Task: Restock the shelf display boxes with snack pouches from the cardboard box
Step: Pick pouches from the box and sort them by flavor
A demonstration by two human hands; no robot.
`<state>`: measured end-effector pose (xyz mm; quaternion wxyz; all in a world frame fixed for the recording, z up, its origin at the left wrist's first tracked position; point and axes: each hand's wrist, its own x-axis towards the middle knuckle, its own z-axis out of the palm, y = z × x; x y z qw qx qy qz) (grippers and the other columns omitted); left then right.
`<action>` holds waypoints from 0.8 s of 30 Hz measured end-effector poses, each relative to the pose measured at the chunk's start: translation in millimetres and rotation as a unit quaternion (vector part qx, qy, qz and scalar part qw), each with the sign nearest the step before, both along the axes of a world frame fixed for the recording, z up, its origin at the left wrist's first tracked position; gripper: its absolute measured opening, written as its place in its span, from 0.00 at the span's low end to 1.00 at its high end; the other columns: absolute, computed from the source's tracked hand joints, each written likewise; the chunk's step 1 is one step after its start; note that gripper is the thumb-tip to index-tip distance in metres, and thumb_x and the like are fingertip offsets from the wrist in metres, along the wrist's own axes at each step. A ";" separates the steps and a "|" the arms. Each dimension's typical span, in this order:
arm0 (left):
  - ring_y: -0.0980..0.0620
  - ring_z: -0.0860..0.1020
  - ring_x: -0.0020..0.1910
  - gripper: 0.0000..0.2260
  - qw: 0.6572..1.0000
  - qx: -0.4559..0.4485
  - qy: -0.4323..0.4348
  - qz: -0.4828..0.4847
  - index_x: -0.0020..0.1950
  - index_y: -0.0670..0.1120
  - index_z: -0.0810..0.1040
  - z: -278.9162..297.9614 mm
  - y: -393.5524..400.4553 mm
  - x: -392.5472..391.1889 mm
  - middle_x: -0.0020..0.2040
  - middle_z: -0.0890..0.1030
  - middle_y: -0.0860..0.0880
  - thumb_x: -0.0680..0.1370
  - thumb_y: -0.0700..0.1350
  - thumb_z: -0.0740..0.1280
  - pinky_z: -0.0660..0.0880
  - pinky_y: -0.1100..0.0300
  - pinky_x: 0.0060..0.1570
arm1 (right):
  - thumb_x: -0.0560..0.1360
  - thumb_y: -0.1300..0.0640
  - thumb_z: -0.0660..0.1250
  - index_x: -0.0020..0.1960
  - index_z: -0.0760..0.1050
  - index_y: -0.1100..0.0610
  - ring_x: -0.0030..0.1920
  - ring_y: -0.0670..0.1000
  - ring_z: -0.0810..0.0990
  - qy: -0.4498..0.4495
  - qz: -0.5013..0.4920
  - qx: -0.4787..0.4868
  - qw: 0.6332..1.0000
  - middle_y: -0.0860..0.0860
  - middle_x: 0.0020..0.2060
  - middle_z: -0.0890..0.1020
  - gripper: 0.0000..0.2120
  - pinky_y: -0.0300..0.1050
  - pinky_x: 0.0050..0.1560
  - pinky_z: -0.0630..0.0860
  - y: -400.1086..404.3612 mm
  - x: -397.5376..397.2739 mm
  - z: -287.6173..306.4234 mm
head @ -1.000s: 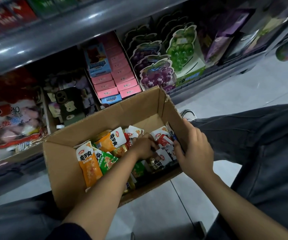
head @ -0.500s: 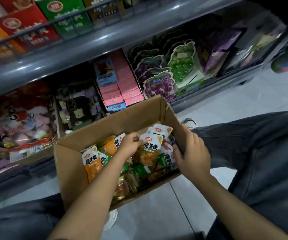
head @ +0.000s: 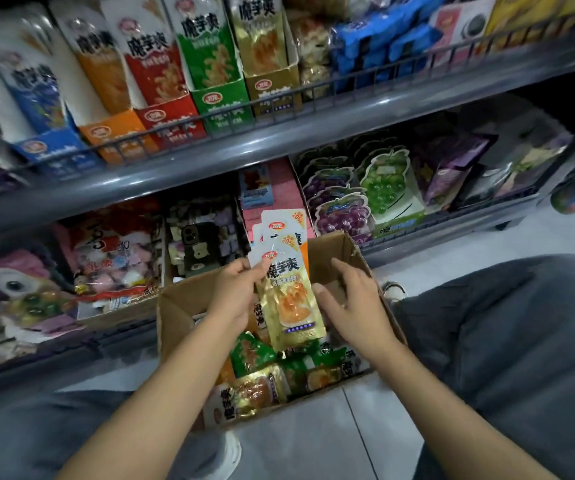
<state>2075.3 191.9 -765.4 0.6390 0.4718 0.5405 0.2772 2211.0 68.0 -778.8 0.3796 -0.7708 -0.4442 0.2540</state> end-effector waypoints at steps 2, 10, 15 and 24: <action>0.50 0.80 0.40 0.05 1.000 -0.004 -0.015 0.022 0.41 0.45 0.77 18.4 -2.8 -8.8 0.41 0.82 0.49 0.75 0.43 0.70 0.78 0.49 0.49 | 0.67 0.30 0.63 0.74 0.60 0.53 0.62 0.47 0.73 0.122 0.061 -0.006 0.991 0.49 0.67 0.71 0.43 0.51 0.64 0.71 12.2 -11.7 22.9; 0.48 0.84 0.44 0.13 0.987 -0.079 -0.139 -0.028 0.53 0.41 0.79 75.4 -0.5 -41.7 0.50 0.84 0.43 0.69 0.42 0.70 0.80 0.52 0.45 | 0.71 0.62 0.72 0.57 0.76 0.57 0.50 0.52 0.83 0.291 0.144 -0.059 0.944 0.53 0.50 0.84 0.15 0.47 0.56 0.78 57.5 -22.6 74.4; 0.40 0.81 0.45 0.15 0.953 -0.157 -0.260 -0.005 0.57 0.38 0.76 84.3 5.3 -48.0 0.53 0.82 0.37 0.72 0.37 0.61 0.76 0.49 0.46 | 0.72 0.64 0.71 0.56 0.77 0.61 0.48 0.56 0.84 0.329 0.108 -0.074 0.935 0.57 0.48 0.84 0.13 0.48 0.51 0.80 82.8 -20.0 83.0; 0.58 0.83 0.33 0.07 0.992 0.003 -0.122 0.038 0.49 0.41 0.78 84.7 10.4 -50.0 0.36 0.85 0.51 0.74 0.31 0.67 0.78 0.64 0.31 | 0.72 0.67 0.69 0.50 0.76 0.64 0.40 0.52 0.83 0.406 0.143 -0.089 0.898 0.56 0.40 0.84 0.08 0.43 0.41 0.80 80.0 -14.5 78.8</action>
